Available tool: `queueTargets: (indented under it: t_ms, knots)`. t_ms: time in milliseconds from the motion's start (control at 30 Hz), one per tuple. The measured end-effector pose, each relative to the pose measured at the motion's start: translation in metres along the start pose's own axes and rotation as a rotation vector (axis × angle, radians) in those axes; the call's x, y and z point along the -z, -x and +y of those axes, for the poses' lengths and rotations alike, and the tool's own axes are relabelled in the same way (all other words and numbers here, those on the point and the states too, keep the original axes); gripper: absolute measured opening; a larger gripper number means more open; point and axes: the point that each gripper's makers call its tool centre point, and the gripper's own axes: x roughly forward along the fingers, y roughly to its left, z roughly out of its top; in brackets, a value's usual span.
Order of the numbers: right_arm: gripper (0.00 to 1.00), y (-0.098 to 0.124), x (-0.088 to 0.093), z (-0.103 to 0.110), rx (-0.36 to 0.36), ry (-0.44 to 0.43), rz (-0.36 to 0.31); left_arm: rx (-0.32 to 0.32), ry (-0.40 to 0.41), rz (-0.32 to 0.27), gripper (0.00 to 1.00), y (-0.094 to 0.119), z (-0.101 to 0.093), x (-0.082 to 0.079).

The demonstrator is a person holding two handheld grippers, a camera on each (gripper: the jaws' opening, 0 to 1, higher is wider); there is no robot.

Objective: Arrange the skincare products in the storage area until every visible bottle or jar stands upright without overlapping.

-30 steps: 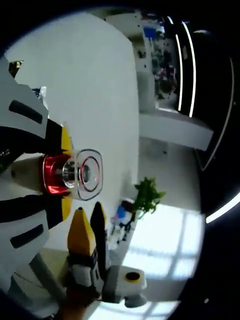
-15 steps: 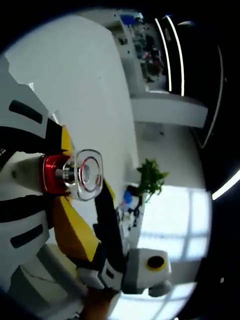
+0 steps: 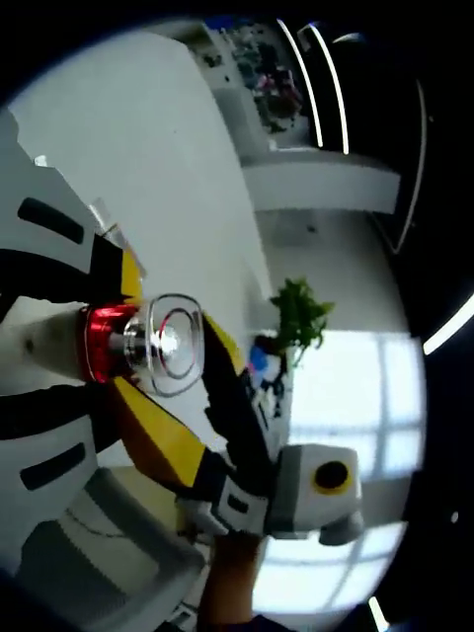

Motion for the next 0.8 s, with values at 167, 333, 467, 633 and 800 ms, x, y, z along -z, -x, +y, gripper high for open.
queueTargets:
  t_ms: [167, 333, 467, 633, 800]
  knots:
    - [0.33, 0.0, -0.001, 0.009, -0.05, 0.023, -0.025, 0.03, -0.011, -0.003, 0.27, 0.0, -0.002, 0.0]
    - [0.33, -0.002, -0.003, 0.017, -0.087, 0.015, -0.049, 0.096, -0.036, -0.003, 0.27, -0.002, -0.016, 0.0]
    - [0.34, -0.002, -0.003, 0.02, -0.115, 0.024, -0.054, 0.144, -0.049, -0.006, 0.27, -0.002, -0.026, 0.0]
    - [0.35, 0.001, -0.003, 0.025, -0.143, 0.047, -0.061, 0.184, -0.063, -0.004, 0.27, -0.001, -0.035, 0.0]
    - [0.33, 0.002, -0.002, 0.026, -0.141, 0.047, -0.068, 0.195, -0.066, -0.005, 0.27, -0.001, -0.038, 0.0]
